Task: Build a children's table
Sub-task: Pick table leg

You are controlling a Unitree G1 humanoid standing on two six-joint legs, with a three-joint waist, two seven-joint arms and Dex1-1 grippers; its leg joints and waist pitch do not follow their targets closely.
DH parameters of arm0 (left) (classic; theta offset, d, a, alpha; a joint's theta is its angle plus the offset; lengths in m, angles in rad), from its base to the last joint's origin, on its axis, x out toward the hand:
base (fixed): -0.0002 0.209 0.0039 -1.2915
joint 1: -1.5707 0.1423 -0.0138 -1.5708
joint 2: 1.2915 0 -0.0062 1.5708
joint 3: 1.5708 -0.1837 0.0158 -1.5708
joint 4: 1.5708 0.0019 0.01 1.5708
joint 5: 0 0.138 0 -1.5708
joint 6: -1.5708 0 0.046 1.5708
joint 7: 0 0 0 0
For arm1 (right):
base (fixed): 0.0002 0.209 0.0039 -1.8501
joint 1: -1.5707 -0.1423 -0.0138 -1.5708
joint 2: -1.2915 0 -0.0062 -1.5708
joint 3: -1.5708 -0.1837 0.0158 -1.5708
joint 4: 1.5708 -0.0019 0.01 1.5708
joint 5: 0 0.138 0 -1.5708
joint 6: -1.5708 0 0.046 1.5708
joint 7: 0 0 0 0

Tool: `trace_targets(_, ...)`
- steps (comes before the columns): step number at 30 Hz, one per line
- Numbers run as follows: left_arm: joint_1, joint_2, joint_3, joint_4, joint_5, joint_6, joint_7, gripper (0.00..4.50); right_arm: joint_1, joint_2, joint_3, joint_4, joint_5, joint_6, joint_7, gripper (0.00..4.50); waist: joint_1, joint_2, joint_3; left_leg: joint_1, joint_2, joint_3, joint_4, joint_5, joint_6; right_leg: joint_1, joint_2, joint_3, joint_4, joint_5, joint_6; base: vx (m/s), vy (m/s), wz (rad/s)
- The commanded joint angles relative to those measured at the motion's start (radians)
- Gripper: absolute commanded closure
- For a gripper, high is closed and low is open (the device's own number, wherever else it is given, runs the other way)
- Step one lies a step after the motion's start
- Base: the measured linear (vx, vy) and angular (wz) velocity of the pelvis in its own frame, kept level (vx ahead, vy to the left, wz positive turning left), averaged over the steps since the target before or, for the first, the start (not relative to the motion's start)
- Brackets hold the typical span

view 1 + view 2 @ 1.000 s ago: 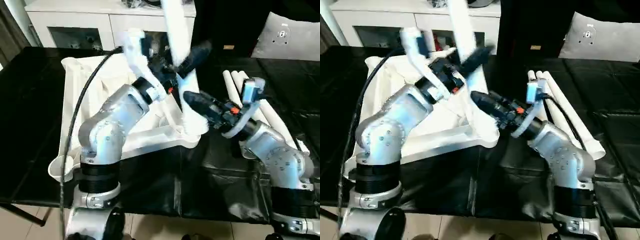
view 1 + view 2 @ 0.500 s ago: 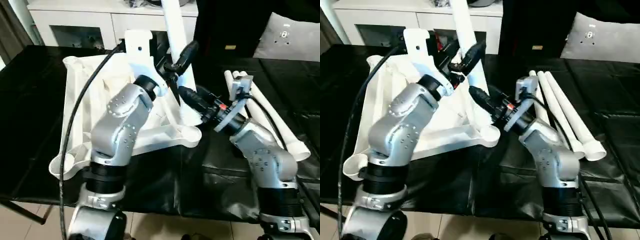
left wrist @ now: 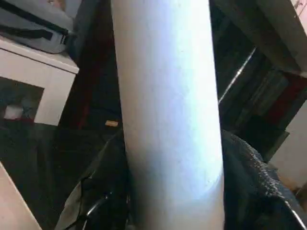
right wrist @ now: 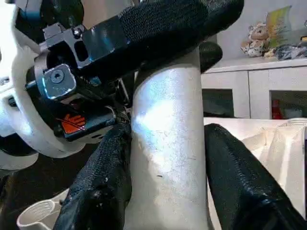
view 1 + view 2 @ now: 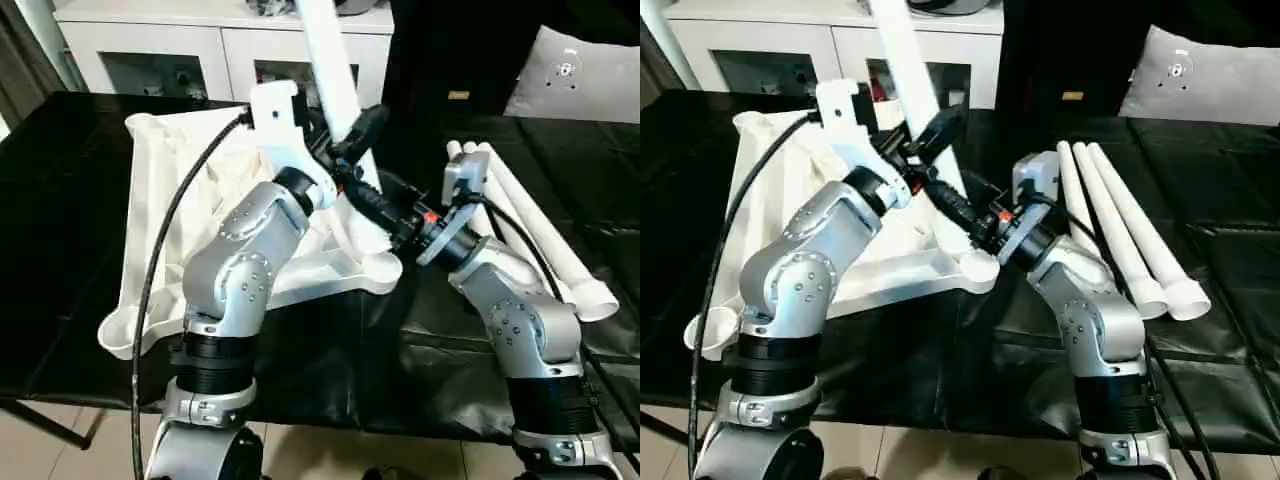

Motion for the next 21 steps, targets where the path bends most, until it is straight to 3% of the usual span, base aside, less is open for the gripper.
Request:
trace_targets(1, -0.009, -0.013, 0.020, -0.002, -0.012, 0.013, 0.008, 2.42, 0.000, -0.007, 0.002, 0.001, 0.005, -0.022, 0.012, 2.62, 0.004, -0.008, -0.078, -0.020, 0.020, 0.017, -0.059, 0.083, 0.106, 0.088, -0.057, 0.034, -0.052, -0.031, -0.231, 0.000, 0.000, 0.00)
trace_targets(15, -0.024, 0.012, 0.012, -0.002, -0.014, -0.003, 0.002, 2.55, -0.006, -0.015, 0.007, 0.018, -0.005, -0.040, 0.018, 2.62, 0.003, -0.008, -0.078, -0.020, 0.021, 0.017, -0.058, 0.086, 0.112, 0.088, -0.057, 0.033, -0.052, -0.036, -0.228, 0.000, 0.000, 0.00)
trace_targets(21, -0.024, 0.044, -0.011, 0.015, 0.043, -0.016, 0.011, 2.57, -0.005, -0.027, 0.016, 0.025, -0.040, -0.062, 0.000, 2.62, 0.003, -0.008, -0.078, -0.020, 0.020, 0.017, -0.058, 0.089, 0.111, 0.088, -0.056, 0.033, -0.052, -0.038, -0.224, 0.000, 0.000, 0.00)
